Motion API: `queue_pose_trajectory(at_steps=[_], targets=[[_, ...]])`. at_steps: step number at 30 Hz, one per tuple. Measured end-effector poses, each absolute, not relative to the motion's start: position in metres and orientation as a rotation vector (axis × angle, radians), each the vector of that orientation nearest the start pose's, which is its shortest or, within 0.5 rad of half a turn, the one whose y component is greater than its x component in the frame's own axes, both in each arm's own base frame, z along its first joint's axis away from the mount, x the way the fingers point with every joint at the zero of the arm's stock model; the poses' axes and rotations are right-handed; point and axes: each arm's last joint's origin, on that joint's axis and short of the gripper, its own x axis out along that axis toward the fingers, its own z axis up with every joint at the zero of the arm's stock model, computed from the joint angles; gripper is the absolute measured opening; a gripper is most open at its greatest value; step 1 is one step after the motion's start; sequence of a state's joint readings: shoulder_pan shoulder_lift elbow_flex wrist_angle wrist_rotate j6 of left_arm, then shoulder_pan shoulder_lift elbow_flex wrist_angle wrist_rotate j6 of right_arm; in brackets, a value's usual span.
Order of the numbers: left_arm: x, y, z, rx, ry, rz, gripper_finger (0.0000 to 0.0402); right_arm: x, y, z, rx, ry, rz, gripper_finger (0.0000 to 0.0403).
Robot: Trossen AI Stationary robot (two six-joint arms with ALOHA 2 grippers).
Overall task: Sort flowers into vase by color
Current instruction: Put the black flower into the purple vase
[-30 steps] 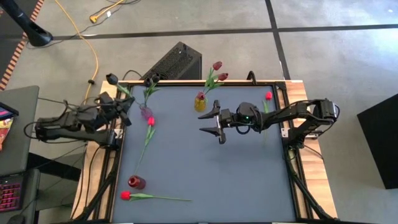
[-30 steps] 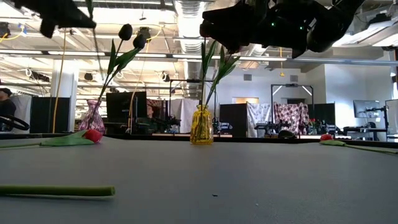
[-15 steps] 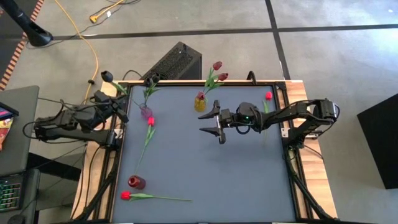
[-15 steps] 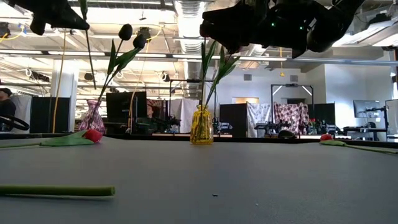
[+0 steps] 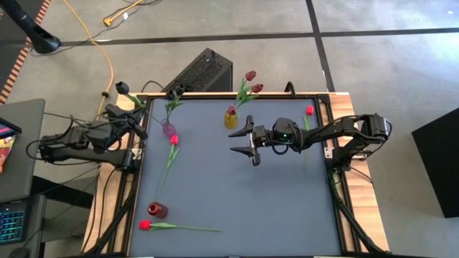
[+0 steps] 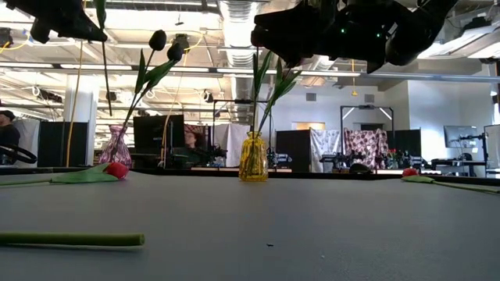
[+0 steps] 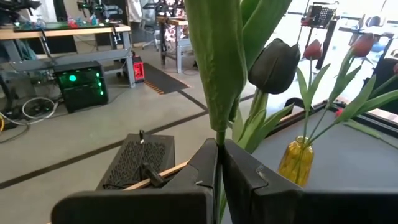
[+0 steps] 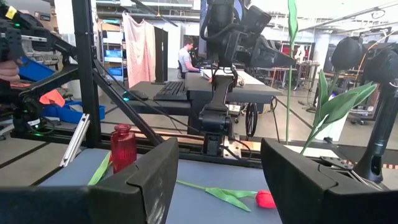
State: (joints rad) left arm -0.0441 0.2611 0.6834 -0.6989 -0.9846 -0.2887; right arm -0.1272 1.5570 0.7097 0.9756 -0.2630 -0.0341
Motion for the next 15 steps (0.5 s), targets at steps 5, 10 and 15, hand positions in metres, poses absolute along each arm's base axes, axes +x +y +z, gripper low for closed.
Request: queue_pose_trajectory(at_steps=[5,10,15], targets=[[0.0451,0.0226,0.3040,-0.119,0.108,0.990,0.0000,0.3168,-0.0329,0.2362,-0.060,-0.133,0.133,0.0255],[0.0477,0.0231,0.3038,-0.109,0.112,1.029,0.0000,0.3168,-0.0329,0.2363,-0.060,-0.133,0.133,0.0255],[0.0532,0.0228,0.3015,-0.113,0.117,1.031,0.0000,0.3167,-0.0329,0.2362,-0.059,-0.133,0.133,0.0255]])
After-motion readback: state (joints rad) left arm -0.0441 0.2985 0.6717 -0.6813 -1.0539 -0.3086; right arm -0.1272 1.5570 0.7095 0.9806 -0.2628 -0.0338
